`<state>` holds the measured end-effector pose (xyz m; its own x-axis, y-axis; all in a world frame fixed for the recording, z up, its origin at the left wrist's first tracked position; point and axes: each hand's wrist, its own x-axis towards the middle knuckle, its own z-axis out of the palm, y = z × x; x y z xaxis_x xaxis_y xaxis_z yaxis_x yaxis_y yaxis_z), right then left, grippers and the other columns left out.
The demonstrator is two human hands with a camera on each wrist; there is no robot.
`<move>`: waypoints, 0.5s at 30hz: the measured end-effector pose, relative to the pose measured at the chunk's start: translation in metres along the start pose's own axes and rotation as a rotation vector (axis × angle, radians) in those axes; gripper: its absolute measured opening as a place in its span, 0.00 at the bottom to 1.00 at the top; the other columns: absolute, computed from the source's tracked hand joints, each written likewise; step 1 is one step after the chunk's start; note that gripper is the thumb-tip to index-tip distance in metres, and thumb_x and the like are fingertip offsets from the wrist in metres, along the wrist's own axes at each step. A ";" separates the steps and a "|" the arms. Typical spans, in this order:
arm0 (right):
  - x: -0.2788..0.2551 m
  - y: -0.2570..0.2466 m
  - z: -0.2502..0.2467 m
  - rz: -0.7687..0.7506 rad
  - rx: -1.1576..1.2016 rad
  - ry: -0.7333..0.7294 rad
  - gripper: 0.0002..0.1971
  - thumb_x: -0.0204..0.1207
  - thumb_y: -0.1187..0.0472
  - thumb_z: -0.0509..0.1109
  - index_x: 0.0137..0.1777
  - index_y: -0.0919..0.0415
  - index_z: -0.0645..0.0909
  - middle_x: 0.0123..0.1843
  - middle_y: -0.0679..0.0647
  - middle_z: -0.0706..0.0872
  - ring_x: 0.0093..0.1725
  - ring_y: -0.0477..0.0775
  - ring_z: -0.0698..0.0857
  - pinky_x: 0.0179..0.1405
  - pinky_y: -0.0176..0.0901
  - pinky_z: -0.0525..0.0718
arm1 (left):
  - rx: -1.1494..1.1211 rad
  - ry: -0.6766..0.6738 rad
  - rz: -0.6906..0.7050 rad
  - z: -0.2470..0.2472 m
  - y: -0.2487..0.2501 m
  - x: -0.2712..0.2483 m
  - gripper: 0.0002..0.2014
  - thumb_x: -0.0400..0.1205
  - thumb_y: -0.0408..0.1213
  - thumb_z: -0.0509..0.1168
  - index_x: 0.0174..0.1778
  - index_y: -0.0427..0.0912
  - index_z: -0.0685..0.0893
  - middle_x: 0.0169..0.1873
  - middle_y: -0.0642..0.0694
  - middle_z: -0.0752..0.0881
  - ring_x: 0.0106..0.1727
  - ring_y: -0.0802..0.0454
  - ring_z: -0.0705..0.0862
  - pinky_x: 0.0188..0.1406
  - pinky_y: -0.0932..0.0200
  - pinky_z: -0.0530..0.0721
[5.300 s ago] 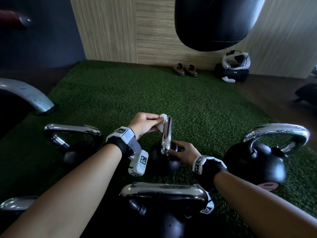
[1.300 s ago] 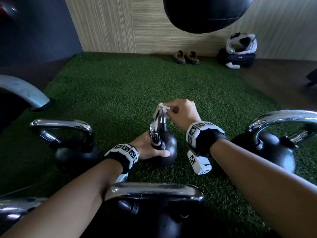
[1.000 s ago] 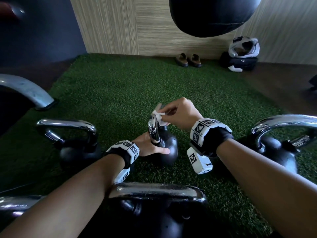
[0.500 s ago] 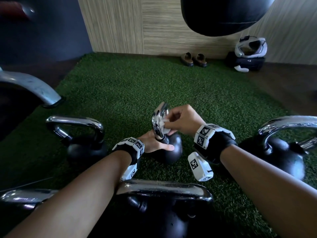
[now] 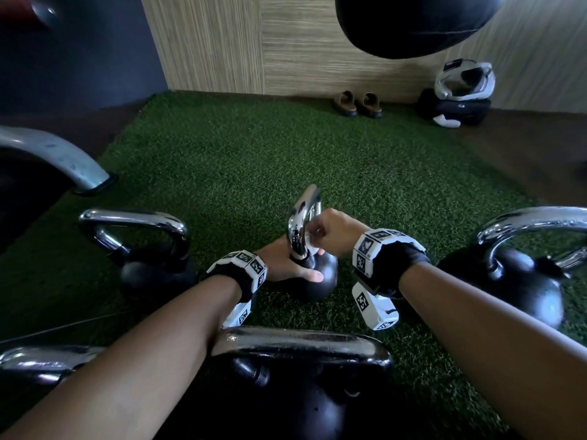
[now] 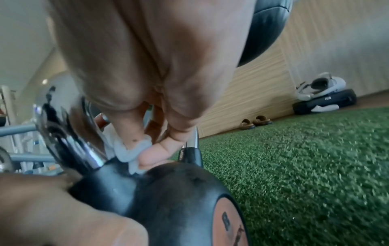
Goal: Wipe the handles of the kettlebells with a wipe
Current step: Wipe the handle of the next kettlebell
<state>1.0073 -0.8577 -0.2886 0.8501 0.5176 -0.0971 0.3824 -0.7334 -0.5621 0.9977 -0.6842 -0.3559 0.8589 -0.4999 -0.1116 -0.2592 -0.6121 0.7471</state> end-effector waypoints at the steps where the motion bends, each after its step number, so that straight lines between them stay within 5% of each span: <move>1: -0.001 0.001 -0.001 -0.014 0.039 -0.020 0.12 0.78 0.71 0.71 0.47 0.53 0.91 0.37 0.44 0.89 0.36 0.42 0.85 0.38 0.33 0.79 | 0.027 0.002 0.016 0.001 -0.002 0.000 0.24 0.72 0.49 0.83 0.62 0.56 0.85 0.58 0.58 0.89 0.63 0.59 0.86 0.71 0.52 0.81; 6: -0.010 0.013 -0.003 -0.054 0.234 -0.069 0.18 0.78 0.71 0.74 0.46 0.42 0.91 0.49 0.56 0.95 0.51 0.60 0.94 0.56 0.53 0.91 | 0.083 -0.027 0.065 0.007 -0.003 -0.001 0.24 0.74 0.46 0.83 0.63 0.60 0.82 0.62 0.66 0.81 0.65 0.66 0.81 0.72 0.62 0.77; 9: -0.010 0.008 -0.002 -0.058 0.214 -0.068 0.12 0.80 0.71 0.72 0.51 0.54 0.93 0.48 0.59 0.95 0.48 0.60 0.94 0.50 0.47 0.91 | 0.056 -0.029 0.053 0.006 0.000 -0.003 0.23 0.74 0.42 0.84 0.52 0.70 0.80 0.52 0.74 0.80 0.56 0.73 0.80 0.62 0.67 0.75; 12: -0.010 0.007 -0.007 -0.034 0.360 -0.122 0.09 0.81 0.73 0.71 0.57 0.68 0.90 0.53 0.65 0.94 0.45 0.53 0.92 0.47 0.39 0.89 | 0.035 -0.036 0.046 0.006 -0.005 -0.001 0.20 0.75 0.41 0.83 0.58 0.56 0.82 0.53 0.65 0.80 0.55 0.76 0.77 0.61 0.79 0.70; 15: -0.017 0.006 -0.006 -0.001 0.610 -0.225 0.09 0.81 0.77 0.69 0.59 0.78 0.85 0.52 0.67 0.91 0.42 0.50 0.91 0.44 0.39 0.88 | 0.056 -0.045 0.055 0.009 -0.010 -0.005 0.30 0.76 0.41 0.82 0.73 0.44 0.80 0.64 0.58 0.82 0.59 0.76 0.77 0.58 0.90 0.64</move>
<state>0.9970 -0.8738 -0.2858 0.7276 0.6468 -0.2288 0.0528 -0.3853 -0.9213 0.9922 -0.6815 -0.3686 0.8226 -0.5595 -0.1017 -0.3303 -0.6156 0.7155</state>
